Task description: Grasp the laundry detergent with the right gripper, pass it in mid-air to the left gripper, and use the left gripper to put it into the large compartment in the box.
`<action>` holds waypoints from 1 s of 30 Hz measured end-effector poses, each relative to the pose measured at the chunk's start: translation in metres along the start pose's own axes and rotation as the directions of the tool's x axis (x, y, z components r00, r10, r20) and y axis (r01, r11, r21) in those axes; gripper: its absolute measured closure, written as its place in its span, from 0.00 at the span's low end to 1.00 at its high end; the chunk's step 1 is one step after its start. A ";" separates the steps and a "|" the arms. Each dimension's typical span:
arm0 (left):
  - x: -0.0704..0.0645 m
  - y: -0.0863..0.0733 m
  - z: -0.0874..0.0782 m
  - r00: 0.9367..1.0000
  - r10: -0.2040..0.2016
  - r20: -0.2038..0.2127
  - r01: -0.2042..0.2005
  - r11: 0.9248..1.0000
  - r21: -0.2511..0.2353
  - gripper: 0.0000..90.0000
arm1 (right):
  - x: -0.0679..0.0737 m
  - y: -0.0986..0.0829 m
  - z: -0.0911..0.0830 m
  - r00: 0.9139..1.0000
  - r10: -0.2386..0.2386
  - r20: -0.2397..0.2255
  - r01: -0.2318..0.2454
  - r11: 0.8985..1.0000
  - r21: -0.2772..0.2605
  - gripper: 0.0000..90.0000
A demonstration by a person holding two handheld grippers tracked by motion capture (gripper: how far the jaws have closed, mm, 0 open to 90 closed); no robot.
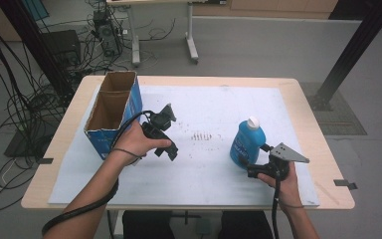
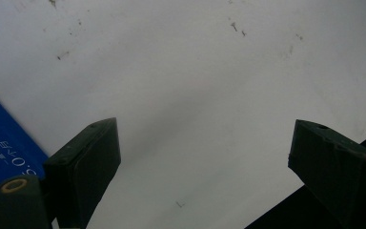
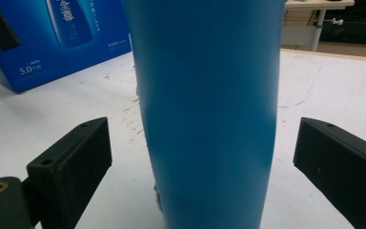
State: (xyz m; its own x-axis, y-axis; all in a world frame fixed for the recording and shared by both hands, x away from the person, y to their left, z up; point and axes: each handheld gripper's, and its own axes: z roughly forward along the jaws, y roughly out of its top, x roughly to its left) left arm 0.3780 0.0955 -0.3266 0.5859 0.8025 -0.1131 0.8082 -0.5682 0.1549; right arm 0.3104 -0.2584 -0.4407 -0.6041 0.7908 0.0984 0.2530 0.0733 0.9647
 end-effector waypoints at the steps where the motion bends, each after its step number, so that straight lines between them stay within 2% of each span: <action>1: 0.000 0.000 0.000 1.000 0.000 -0.001 0.000 1.000 0.000 0.12 | 0.000 0.000 0.001 1.000 0.002 -0.002 -0.002 1.000 -0.001 0.06; 10: 0.000 0.000 0.001 1.000 0.009 0.003 -0.009 1.000 0.008 0.12 | 0.000 0.003 0.010 1.000 -0.005 0.003 0.005 1.000 -0.013 0.06; 30: -0.007 0.006 0.002 1.000 0.024 0.010 -0.024 1.000 0.007 0.12 | -0.001 0.004 0.022 1.000 0.013 0.002 -0.013 1.000 -0.024 0.07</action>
State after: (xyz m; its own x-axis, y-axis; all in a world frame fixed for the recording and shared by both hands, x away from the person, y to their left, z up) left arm 0.3788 0.0865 -0.3272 0.6059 0.7866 -0.1192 0.7940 -0.5888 0.1511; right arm 0.3282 -0.2457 -0.4427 -0.5996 0.7926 0.1105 0.2425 0.0484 0.9690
